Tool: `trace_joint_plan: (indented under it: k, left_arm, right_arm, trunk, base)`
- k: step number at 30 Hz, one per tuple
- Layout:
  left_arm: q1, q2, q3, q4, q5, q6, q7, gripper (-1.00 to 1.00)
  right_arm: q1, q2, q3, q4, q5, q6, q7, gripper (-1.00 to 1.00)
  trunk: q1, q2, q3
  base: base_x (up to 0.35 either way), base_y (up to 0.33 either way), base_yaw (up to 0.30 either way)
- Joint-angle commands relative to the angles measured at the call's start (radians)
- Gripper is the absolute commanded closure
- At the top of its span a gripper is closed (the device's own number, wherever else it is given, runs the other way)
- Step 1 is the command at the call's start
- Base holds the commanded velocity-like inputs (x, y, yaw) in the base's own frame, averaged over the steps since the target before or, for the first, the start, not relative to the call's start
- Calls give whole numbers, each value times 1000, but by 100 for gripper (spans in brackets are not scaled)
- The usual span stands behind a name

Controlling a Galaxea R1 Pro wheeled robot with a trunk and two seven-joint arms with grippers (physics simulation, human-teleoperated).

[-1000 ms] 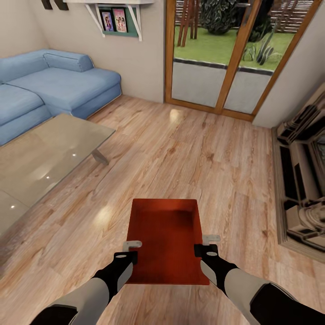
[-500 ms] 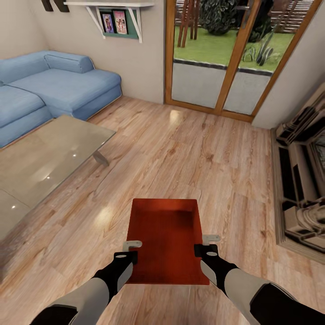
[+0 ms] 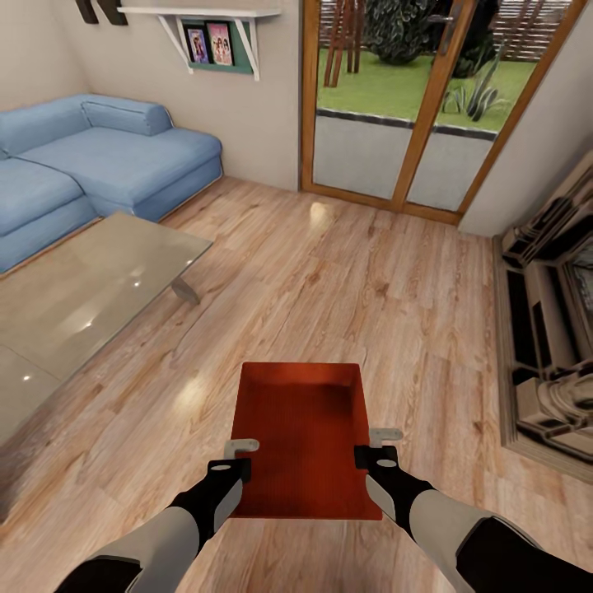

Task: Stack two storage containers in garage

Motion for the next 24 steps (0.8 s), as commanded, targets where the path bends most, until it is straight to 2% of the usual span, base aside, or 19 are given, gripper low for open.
trace_joint_plan:
  k: [1, 24]
  left_arm:
    - [0, 7, 0, -2, -10, 8, 12, 100]
    - [0, 7, 0, -2, -10, 7, 12, 100]
  right_arm:
    - [-1, -3, -1, 2, -9, -8, -5, 100]
    - [-1, -5, -1, 2, -7, -6, -6, 100]
  trunk:
    - [-4, 7, 3]
    - [-92, 168, 75]
  base:
    - [0, 0, 0]
    - [0, 0, 0]
